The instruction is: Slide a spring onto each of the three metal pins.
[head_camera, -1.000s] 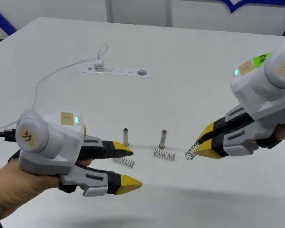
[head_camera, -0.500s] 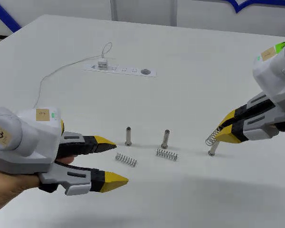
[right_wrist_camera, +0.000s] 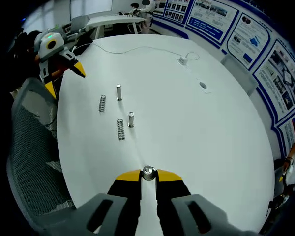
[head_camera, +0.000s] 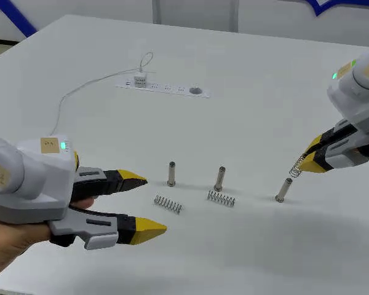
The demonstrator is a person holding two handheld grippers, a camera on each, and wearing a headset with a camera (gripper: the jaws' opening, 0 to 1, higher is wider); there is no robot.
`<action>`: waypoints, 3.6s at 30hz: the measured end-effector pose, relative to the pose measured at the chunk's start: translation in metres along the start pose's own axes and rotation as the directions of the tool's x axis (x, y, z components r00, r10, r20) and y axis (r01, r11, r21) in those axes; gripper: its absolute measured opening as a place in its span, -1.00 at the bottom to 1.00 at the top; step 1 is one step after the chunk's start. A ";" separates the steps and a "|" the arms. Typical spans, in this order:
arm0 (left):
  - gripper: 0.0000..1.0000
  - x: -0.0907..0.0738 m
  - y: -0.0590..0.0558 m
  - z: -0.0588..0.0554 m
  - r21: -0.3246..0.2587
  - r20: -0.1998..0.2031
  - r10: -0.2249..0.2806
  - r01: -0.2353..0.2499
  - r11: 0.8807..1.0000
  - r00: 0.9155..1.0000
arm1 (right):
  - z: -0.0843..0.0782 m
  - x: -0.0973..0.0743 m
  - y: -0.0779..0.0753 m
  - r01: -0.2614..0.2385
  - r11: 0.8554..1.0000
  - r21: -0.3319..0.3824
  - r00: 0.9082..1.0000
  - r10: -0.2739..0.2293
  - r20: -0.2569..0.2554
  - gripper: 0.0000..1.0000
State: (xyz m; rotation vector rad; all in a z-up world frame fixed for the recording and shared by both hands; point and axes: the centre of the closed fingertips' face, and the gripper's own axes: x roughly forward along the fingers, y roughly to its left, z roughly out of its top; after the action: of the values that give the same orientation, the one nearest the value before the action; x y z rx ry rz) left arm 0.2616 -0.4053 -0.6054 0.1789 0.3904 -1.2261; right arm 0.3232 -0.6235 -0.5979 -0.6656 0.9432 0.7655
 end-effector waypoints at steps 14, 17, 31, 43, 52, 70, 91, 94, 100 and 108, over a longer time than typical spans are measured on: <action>0.12 0.004 -0.002 0.000 -0.012 0.005 0.010 -0.010 1.000 1.000 | -0.012 0.023 -0.007 -0.029 0.999 0.015 0.998 0.029 -0.061 -0.77; 0.11 0.004 -0.002 -0.001 -0.015 0.004 0.012 -0.012 1.000 1.000 | -0.013 0.027 -0.008 -0.036 0.999 0.021 0.998 0.037 -0.060 -0.77; 0.10 0.004 -0.002 -0.003 -0.019 -0.002 0.017 -0.017 1.000 1.000 | -0.024 0.056 -0.006 -0.046 0.998 0.053 0.995 0.050 -0.085 -0.77; 0.10 0.003 -0.002 -0.003 -0.020 -0.004 0.021 -0.021 1.000 1.000 | -0.032 0.074 -0.002 -0.048 0.995 0.085 0.993 0.057 -0.100 -0.76; 0.10 0.003 -0.002 -0.003 -0.020 -0.004 0.023 -0.023 1.000 1.000 | -0.030 0.074 -0.001 -0.046 0.996 0.071 0.994 0.052 -0.093 -0.71; 0.09 0.007 -0.007 -0.002 -0.004 -0.010 0.000 0.000 1.000 1.000 | 0.006 0.038 0.010 -0.006 1.000 0.000 1.000 0.006 -0.009 -0.61; 0.07 0.007 -0.006 -0.003 0.002 -0.014 0.005 -0.005 1.000 1.000 | 0.028 0.094 0.060 -0.147 0.986 -0.084 0.989 0.147 -0.010 -0.63; 0.07 0.007 -0.006 -0.003 0.000 -0.015 0.006 -0.006 1.000 1.000 | 0.028 0.104 0.058 -0.153 0.984 -0.091 0.988 0.153 -0.010 -0.65; 0.07 0.007 -0.006 -0.004 -0.002 -0.018 0.010 -0.010 1.000 1.000 | 0.028 0.113 0.062 -0.170 0.980 -0.101 0.985 0.170 -0.013 -0.68; 0.06 0.008 -0.006 -0.003 -0.005 -0.022 0.015 -0.015 1.000 1.000 | 0.027 0.125 0.064 -0.185 0.976 -0.115 0.983 0.183 -0.026 -0.71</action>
State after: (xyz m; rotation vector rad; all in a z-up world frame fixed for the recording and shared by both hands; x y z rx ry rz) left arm 0.2576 -0.4134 -0.6109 0.1911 0.4106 -1.2090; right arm 0.3301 -0.5322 -0.7072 -0.6937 0.9887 0.9870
